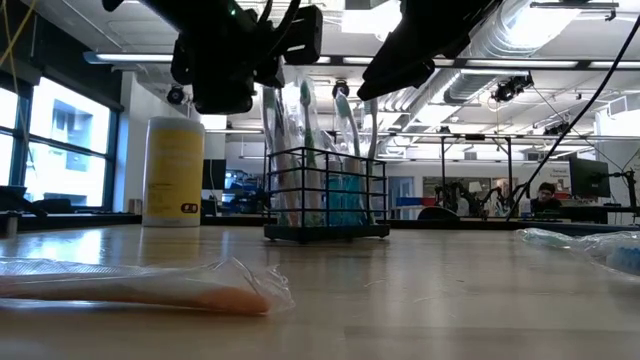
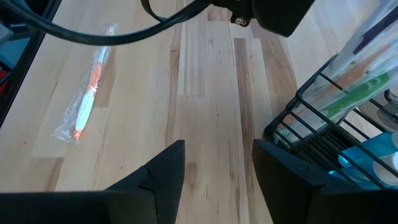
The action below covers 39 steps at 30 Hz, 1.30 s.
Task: Pick & Place toothbrushing station
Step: Put the purple toothbrush into the wire organizer
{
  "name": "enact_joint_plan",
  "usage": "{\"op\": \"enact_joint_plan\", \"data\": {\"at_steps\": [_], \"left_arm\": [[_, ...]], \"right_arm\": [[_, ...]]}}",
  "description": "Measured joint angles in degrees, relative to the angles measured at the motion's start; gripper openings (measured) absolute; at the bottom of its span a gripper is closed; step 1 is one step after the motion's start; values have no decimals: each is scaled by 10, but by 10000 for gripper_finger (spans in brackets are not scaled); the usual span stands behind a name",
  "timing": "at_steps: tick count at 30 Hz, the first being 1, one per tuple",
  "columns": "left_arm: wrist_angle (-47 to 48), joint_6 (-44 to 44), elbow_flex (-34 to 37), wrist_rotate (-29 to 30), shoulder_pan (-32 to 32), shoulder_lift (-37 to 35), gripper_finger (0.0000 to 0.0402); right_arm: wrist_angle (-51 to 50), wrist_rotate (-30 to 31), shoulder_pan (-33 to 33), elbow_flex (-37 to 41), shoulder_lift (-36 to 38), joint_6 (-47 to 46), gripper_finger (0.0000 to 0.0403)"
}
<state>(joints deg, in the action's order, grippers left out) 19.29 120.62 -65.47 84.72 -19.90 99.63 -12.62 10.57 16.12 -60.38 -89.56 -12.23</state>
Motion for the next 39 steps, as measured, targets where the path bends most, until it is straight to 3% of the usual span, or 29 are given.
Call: {"op": "enact_joint_plan", "data": {"at_steps": [13,21,39], "left_arm": [[-41,15,12,-37,0,0,19],[-48,40,12,-123,0,0,19],[-58,36,12,-135,0,0,19]], "right_arm": [[5,0,0,0,0,4,180],[4,0,0,0,0,4,180],[4,0,0,0,0,4,180]]}}
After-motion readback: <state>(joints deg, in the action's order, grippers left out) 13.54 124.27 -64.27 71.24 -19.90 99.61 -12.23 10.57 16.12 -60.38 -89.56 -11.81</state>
